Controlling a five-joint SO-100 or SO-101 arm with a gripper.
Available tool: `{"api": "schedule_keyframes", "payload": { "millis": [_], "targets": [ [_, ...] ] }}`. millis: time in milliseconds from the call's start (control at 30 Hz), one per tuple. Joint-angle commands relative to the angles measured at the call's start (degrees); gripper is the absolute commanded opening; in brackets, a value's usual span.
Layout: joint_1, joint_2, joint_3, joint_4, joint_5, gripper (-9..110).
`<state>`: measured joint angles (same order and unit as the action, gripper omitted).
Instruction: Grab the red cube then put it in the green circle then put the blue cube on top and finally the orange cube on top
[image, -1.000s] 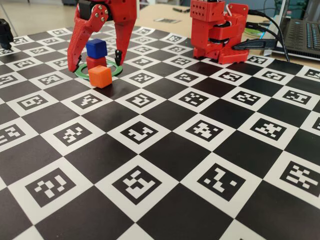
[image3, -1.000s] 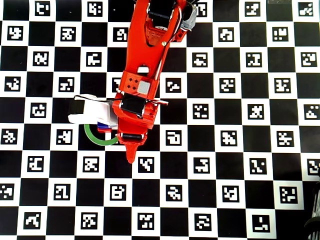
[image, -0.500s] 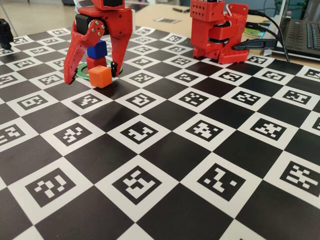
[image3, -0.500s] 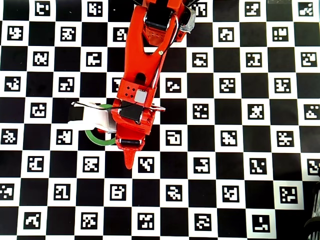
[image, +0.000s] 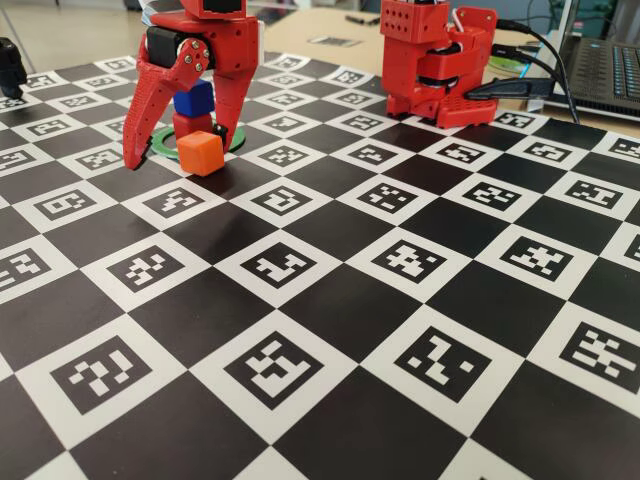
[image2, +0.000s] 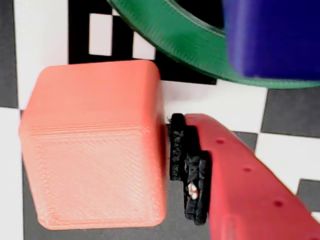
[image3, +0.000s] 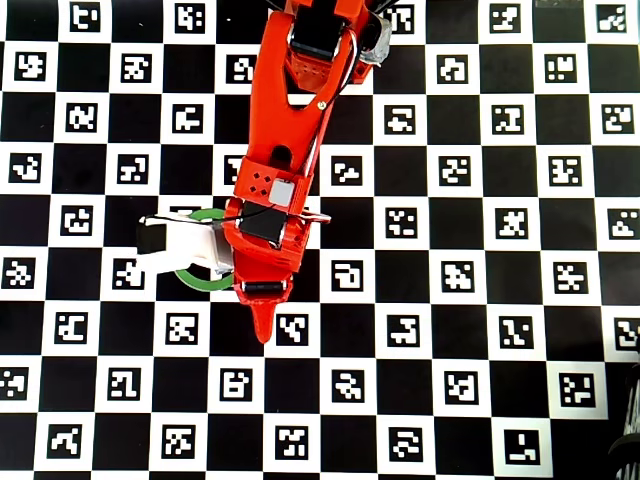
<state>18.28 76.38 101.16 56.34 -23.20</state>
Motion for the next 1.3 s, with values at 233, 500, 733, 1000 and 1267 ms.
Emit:
{"api": "schedule_keyframes", "payload": {
  "millis": [233,500,733,1000,1267],
  "targets": [
    [0.53,1.67,0.53,-1.41,-3.43,51],
    [0.35,2.11,0.97,-2.02,-3.34,42],
    [0.53,2.55,1.14,-2.81,-2.37,17],
    [0.18,3.43,0.18,-0.79,-2.55,15],
    [0.88,5.80,-9.05,8.96,0.09,15]
  ]
}}
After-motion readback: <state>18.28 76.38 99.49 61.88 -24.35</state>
